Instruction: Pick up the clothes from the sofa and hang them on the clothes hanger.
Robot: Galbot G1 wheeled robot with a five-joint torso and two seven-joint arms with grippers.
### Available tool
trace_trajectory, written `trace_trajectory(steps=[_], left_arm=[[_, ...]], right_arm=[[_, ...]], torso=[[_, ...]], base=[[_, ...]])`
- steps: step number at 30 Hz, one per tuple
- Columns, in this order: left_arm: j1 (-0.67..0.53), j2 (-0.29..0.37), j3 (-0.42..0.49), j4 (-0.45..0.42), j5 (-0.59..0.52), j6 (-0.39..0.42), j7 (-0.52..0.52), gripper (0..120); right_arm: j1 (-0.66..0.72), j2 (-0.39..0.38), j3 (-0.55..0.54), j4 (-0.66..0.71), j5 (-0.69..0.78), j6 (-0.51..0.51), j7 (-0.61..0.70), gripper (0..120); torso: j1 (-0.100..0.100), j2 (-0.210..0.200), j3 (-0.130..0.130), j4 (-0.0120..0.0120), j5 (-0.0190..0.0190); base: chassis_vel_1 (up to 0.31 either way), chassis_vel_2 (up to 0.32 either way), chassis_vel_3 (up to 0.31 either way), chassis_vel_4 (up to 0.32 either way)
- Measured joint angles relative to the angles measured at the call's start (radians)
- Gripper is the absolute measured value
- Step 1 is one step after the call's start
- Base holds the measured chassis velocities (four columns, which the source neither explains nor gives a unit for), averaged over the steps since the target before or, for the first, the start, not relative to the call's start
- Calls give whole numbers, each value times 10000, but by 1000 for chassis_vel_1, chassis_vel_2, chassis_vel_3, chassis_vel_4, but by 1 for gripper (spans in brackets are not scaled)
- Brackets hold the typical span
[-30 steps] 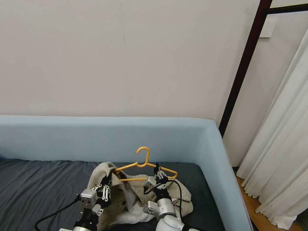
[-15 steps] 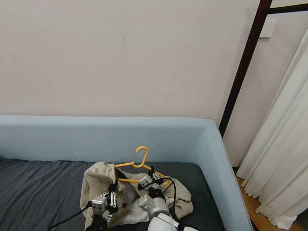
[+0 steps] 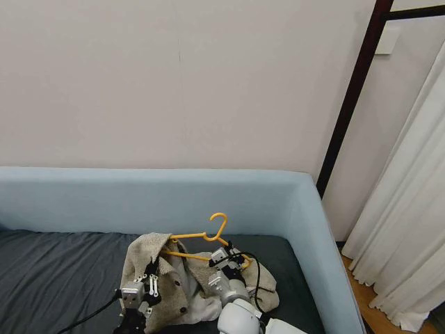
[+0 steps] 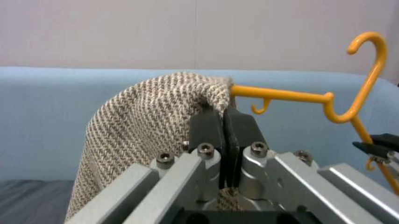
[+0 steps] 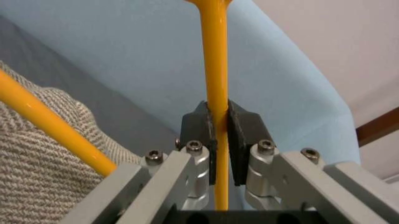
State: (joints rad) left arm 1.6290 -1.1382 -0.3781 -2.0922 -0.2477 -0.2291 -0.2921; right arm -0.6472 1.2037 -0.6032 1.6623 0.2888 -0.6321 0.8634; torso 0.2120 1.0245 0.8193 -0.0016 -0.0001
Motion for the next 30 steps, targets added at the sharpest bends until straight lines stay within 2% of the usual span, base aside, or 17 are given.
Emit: trace_trajectory(steps=[12,18,21,30], left_arm=[[-322,-250,580,96,-22,33,344,0],[-427,-289,703,246,-30,-62,818,0],[-416,-300,771,279,-32,-109,940,0],[-418,-471,1063,591,110,-350,1271,0]], right_arm=[[-26,411,-452,-332,-265,-486,112,5],[29,534,-878,-892,-1404,-545,102,5],[44,679,-960,-1034,-1521,-558,178,5],[111,1260,-844,-714,79,-639,682,5]], torso=[[0,0,0,1,0],[0,0,0,0,0],[0,0,0,0,0],[0,0,0,1,-1]], base=[[0,0,0,0],[0,0,0,0],[0,0,0,0],[0,0,0,0]])
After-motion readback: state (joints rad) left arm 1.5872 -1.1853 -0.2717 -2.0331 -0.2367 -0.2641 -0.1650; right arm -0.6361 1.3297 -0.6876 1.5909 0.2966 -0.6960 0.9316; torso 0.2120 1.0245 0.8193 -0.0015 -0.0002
